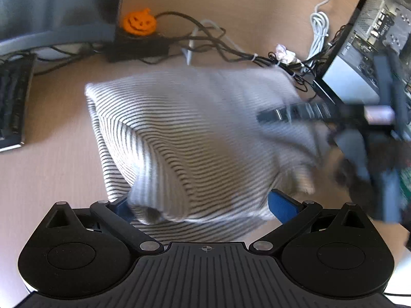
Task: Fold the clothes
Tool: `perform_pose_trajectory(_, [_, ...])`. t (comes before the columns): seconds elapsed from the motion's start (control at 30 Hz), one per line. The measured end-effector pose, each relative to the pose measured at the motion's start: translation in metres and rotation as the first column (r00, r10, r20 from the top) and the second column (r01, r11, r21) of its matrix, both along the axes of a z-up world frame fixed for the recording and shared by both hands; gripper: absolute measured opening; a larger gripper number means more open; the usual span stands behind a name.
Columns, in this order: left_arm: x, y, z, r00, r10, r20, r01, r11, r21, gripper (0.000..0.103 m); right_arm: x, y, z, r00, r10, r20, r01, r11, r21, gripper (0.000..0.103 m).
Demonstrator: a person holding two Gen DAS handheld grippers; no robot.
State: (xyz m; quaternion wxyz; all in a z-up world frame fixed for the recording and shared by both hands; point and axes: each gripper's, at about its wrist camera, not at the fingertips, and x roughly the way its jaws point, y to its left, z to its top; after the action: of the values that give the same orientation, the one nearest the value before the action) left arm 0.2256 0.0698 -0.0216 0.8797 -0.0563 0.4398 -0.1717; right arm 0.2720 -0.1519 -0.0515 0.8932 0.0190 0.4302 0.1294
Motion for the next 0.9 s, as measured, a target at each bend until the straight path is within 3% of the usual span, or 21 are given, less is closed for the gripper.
perform_pose_trajectory(0.2, [-0.029, 0.032, 0.007, 0.996, -0.093, -0.013, 0.093, 0.994, -0.050, 0.103, -0.082, -0.016, 0.018, 0.994, 0.108, 0.008, -0.108, 0.993, -0.043, 0.103])
perform_pose_trajectory(0.27, [-0.032, 0.047, 0.005, 0.995, -0.075, -0.059, 0.068, 0.992, -0.110, 0.103, -0.108, -0.015, 0.026, 0.986, 0.151, 0.066, -0.143, 0.984, -0.107, 0.103])
perform_pose_trajectory(0.37, [-0.024, 0.054, 0.003, 0.993, -0.056, -0.100, 0.035, 0.979, -0.200, 0.103, -0.133, -0.003, 0.025, 0.965, 0.252, 0.077, -0.232, 0.950, -0.207, 0.103])
perform_pose_trajectory(0.47, [-0.013, 0.043, 0.010, 0.993, -0.068, -0.094, 0.044, 0.970, -0.240, 0.103, -0.134, 0.014, 0.006, 0.962, 0.262, 0.079, -0.217, 0.905, -0.366, 0.103])
perform_pose_trajectory(0.53, [-0.006, 0.034, 0.015, 0.993, -0.079, -0.086, 0.053, 0.963, -0.264, 0.103, -0.121, 0.020, 0.005, 0.964, 0.248, 0.097, -0.186, 0.889, -0.418, 0.103])
perform_pose_trajectory(0.6, [0.012, 0.029, 0.039, 0.997, -0.074, -0.034, 0.060, 0.951, -0.304, 0.103, -0.095, 0.018, 0.020, 0.962, 0.213, 0.169, -0.113, 0.879, -0.463, 0.103])
perform_pose_trajectory(0.63, [0.022, 0.027, 0.053, 0.998, -0.069, -0.005, 0.064, 0.943, -0.325, 0.103, -0.077, 0.010, 0.042, 0.957, 0.126, 0.263, 0.004, 0.896, -0.444, 0.103])
perform_pose_trajectory(0.67, [0.032, 0.025, 0.066, 0.998, -0.064, 0.024, 0.068, 0.936, -0.346, 0.103, -0.058, 0.001, 0.063, 0.935, 0.038, 0.352, 0.119, 0.902, -0.414, 0.103])
perform_pose_trajectory(0.73, [0.042, 0.022, 0.112, 0.976, 0.010, 0.220, 0.056, 0.955, -0.292, 0.103, -0.023, -0.015, 0.103, 0.860, -0.121, 0.495, 0.314, 0.891, -0.327, 0.103])
perform_pose_trajectory(0.8, [0.040, 0.016, 0.145, 0.924, 0.040, 0.381, 0.030, 0.984, -0.177, 0.103, -0.010, -0.031, 0.122, 0.869, -0.154, 0.471, 0.301, 0.918, -0.256, 0.103])
perform_pose_trajectory(0.83, [0.038, 0.015, 0.152, 0.911, 0.028, 0.412, 0.037, 0.988, -0.151, 0.103, -0.009, -0.035, 0.123, 0.879, -0.133, 0.458, 0.273, 0.928, -0.254, 0.103])
perform_pose_trajectory(0.9, [0.037, 0.014, 0.144, 0.927, -0.021, 0.375, 0.090, 0.982, -0.168, 0.103, -0.010, -0.038, 0.116, 0.889, -0.117, 0.443, 0.259, 0.926, -0.274, 0.103])
